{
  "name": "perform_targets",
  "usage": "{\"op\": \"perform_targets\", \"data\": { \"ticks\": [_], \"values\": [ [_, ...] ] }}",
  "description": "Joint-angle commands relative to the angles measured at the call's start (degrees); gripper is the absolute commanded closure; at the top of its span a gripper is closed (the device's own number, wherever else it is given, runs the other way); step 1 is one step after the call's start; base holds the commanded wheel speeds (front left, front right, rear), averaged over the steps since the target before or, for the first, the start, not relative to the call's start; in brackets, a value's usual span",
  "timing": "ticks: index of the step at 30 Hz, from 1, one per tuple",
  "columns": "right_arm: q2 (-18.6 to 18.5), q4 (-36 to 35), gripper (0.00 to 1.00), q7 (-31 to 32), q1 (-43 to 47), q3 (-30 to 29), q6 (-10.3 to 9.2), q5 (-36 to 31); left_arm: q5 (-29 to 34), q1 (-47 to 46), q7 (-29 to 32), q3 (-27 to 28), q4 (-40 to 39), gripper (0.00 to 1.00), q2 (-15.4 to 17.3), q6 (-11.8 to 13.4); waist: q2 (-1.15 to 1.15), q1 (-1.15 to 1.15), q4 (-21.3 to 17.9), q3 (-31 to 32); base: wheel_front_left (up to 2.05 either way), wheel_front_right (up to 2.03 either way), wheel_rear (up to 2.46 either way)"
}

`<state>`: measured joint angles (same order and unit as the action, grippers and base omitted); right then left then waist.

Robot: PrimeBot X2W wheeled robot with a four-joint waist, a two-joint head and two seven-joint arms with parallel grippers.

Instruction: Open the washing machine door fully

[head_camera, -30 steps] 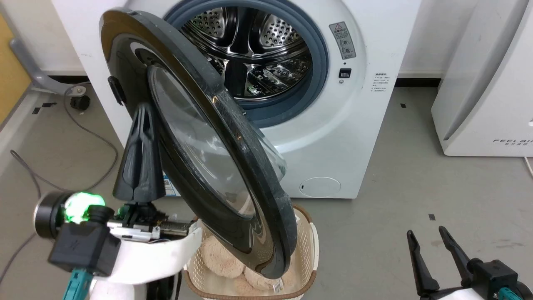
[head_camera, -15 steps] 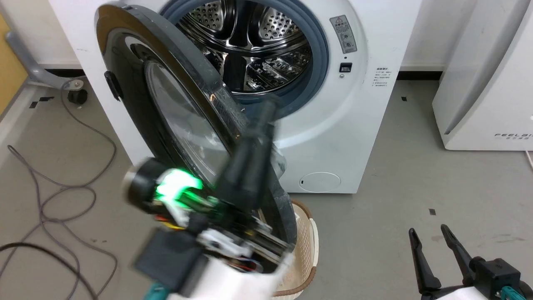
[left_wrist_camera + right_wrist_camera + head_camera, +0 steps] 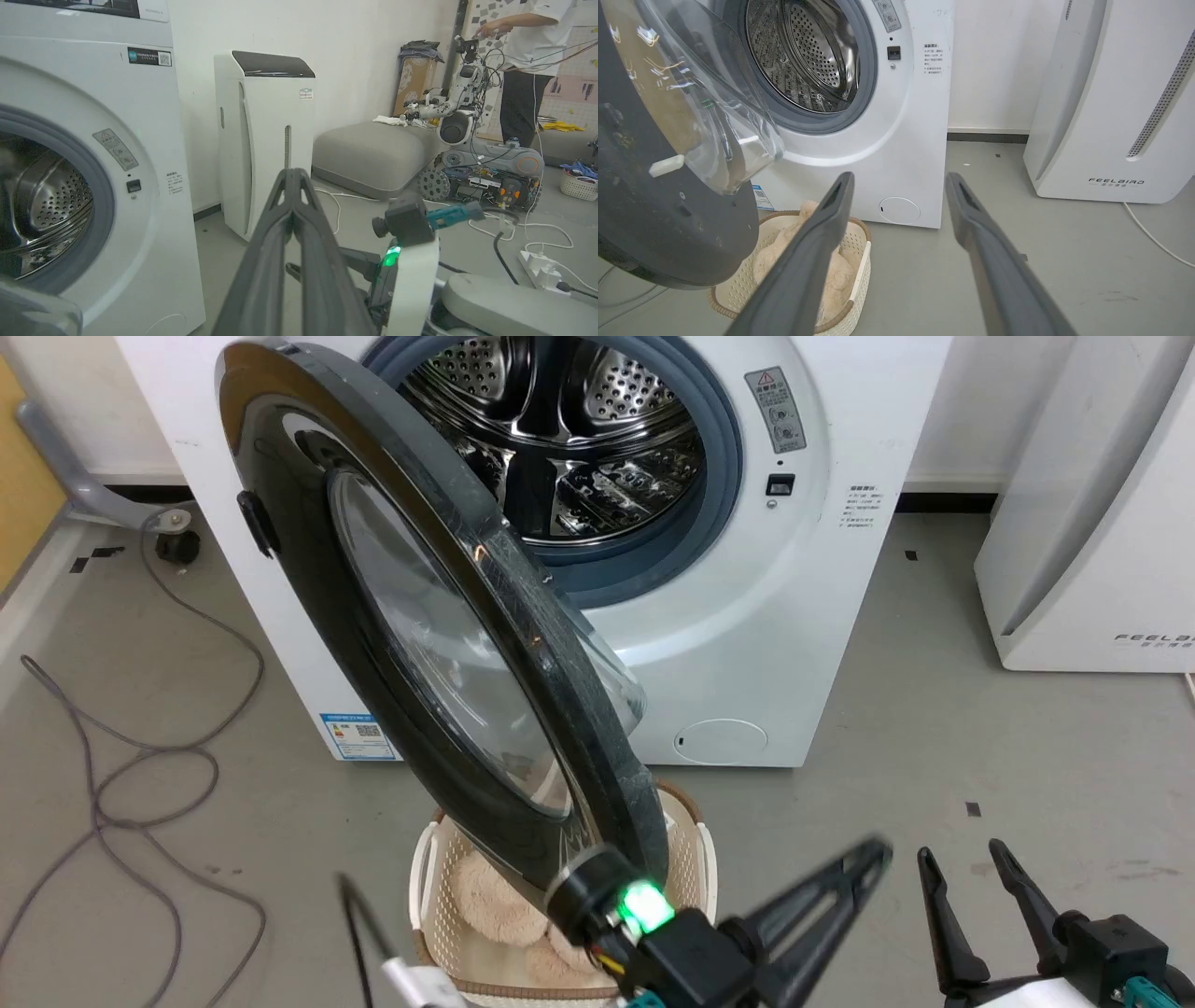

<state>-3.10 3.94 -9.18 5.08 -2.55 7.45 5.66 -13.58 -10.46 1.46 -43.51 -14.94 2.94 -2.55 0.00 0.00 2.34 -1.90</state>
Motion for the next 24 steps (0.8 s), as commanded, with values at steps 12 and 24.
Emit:
{"op": "perform_targets", "data": {
  "ticks": [12,24],
  "values": [
    [0.2,0.4,0.00,0.4,-1.0,0.6,0.03,0.7,-1.1,-2.1,0.3,2.6,14.4,1.00,0.6,3.9,0.00,0.00,-0.4,-0.1,0.00,0.00,0.00],
    [0.2,1.1,0.00,0.7,-0.6,1.1,0.03,1.2,-5.7,-9.7,-5.4,2.6,27.0,1.00,0.0,9.8,0.00,0.00,-1.2,0.1,0.00,0.00,0.00]
  ]
}}
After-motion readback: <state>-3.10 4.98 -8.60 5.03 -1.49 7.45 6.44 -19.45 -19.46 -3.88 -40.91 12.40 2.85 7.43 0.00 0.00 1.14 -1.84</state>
